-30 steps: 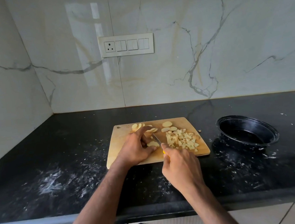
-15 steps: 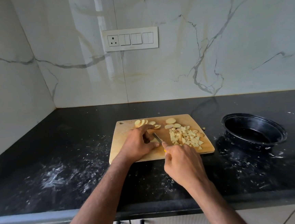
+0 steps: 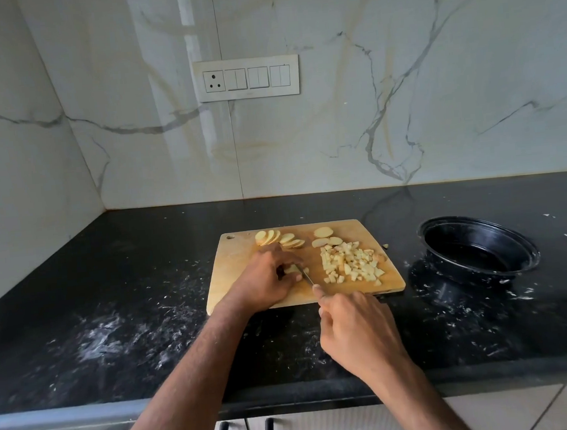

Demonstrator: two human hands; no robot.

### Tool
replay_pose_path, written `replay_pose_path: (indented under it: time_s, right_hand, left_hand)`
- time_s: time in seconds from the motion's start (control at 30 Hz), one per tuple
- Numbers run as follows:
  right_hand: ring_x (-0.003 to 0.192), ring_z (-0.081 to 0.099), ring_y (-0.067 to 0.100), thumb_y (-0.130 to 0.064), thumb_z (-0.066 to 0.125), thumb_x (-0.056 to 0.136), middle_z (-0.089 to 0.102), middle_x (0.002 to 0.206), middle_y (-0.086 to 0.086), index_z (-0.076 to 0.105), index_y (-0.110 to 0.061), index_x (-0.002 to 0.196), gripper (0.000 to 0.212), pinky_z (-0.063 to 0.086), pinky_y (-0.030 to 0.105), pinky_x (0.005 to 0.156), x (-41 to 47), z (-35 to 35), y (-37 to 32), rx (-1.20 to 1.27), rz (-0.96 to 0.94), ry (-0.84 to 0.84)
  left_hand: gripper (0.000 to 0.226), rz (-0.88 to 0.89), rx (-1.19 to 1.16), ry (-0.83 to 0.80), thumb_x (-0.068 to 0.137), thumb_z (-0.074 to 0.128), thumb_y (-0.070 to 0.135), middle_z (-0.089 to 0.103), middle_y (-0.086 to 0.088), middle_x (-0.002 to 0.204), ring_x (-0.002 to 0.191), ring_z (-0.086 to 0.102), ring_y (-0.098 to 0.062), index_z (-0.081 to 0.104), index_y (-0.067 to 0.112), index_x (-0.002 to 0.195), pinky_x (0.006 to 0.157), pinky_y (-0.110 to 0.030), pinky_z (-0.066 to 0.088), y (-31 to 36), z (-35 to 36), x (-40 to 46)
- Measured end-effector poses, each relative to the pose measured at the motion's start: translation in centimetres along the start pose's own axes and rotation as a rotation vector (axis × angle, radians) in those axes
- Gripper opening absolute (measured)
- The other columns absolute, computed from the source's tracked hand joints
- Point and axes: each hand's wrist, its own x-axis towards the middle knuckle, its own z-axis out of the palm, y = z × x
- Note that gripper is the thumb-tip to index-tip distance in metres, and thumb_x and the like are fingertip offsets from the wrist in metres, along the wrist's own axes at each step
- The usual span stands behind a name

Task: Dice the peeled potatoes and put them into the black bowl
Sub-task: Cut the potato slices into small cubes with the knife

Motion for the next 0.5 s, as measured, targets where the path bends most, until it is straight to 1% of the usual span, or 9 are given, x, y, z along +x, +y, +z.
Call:
replay_pose_path:
  time_s: [0.1,0.17,0.2,0.27,0.33,0.37,0.4,0.47,0.5]
  right_hand:
    - [0.078,0.066,0.01,-0.033,0.046,0.101,0.073,0.096,-0.011,0.048,-0.037,0.145,0.044,0.056,0.026,0.069,-1.2,-1.0,0.5,-0.008,-0.004,-0.003]
    - [0.08,0.068,0.013,-0.034,0.047,0.1,0.074,0.094,-0.009,0.051,-0.039,0.142,0.042,0.055,0.029,0.069,-1.8,-1.5,0.8,-0.008,-0.003,-0.004]
    - [0.079,0.068,0.015,-0.033,0.049,0.099,0.075,0.091,-0.008,0.053,-0.04,0.14,0.041,0.055,0.031,0.069,-2.0,-1.8,1.0,-0.004,0.005,0.001]
    - [0.074,0.068,0.018,-0.032,0.056,0.095,0.075,0.087,-0.006,0.061,-0.041,0.132,0.039,0.054,0.035,0.065,-2.2,-2.0,1.4,0.026,0.035,0.057]
    - [0.066,0.066,0.019,-0.03,0.063,0.092,0.075,0.082,-0.004,0.067,-0.037,0.127,0.036,0.053,0.035,0.059,-2.3,-1.8,1.7,0.075,0.058,0.152]
    - [0.063,0.065,0.017,-0.029,0.064,0.091,0.075,0.08,-0.004,0.068,-0.034,0.127,0.036,0.052,0.031,0.055,-2.2,-1.6,1.6,0.098,0.056,0.181]
    - [0.059,0.063,0.014,-0.028,0.065,0.091,0.075,0.079,-0.005,0.067,-0.032,0.128,0.036,0.05,0.024,0.052,-1.9,-1.4,1.3,0.113,0.048,0.193]
    - [0.053,0.054,0.007,-0.028,0.062,0.094,0.075,0.078,-0.008,0.064,-0.031,0.131,0.038,0.036,0.007,0.048,-1.1,-0.8,0.3,0.112,0.038,0.18]
    - [0.052,0.051,0.006,-0.029,0.06,0.095,0.075,0.078,-0.009,0.062,-0.032,0.133,0.038,0.032,0.005,0.048,-0.6,-0.6,-0.2,0.097,0.041,0.163]
  left_hand:
    - [0.02,-0.018,0.015,-0.006,0.089,0.074,0.025,0.062,0.003,0.11,0.1,0.057,-0.012,0.075,0.025,0.109,0.087,-0.023,0.046,0.0,0.1,0.0]
    - [0.021,-0.028,0.018,-0.011,0.089,0.074,0.025,0.061,0.003,0.11,0.1,0.056,-0.01,0.075,0.024,0.11,0.086,-0.018,0.043,-0.1,0.1,0.0]
    - [0.021,-0.028,0.013,-0.009,0.088,0.075,0.025,0.062,0.003,0.109,0.099,0.056,-0.01,0.075,0.023,0.11,0.085,-0.018,0.043,0.0,0.1,0.0]
    - [0.026,-0.054,-0.011,0.003,0.086,0.077,0.026,0.064,0.004,0.108,0.094,0.059,-0.009,0.074,0.024,0.112,0.083,-0.022,0.05,0.0,0.2,0.1]
    - [0.041,-0.136,-0.063,0.035,0.081,0.081,0.029,0.067,0.007,0.105,0.09,0.061,-0.005,0.07,0.026,0.12,0.082,-0.024,0.055,0.0,0.0,0.0]
    - [0.049,-0.176,-0.099,0.052,0.078,0.084,0.031,0.068,0.009,0.101,0.088,0.063,-0.004,0.067,0.027,0.123,0.08,-0.019,0.054,0.0,-0.1,0.0]
    - [0.055,-0.203,-0.126,0.065,0.075,0.086,0.032,0.068,0.01,0.096,0.085,0.064,-0.004,0.065,0.028,0.126,0.077,-0.014,0.053,0.0,-0.3,-0.1]
    - [0.061,-0.215,-0.132,0.091,0.07,0.088,0.031,0.069,0.01,0.087,0.079,0.065,-0.002,0.064,0.026,0.126,0.071,-0.007,0.048,0.1,-0.4,-0.2]
    - [0.06,-0.215,-0.127,0.104,0.069,0.087,0.03,0.069,0.011,0.083,0.076,0.065,-0.001,0.064,0.025,0.124,0.069,-0.007,0.048,0.1,-0.5,-0.2]
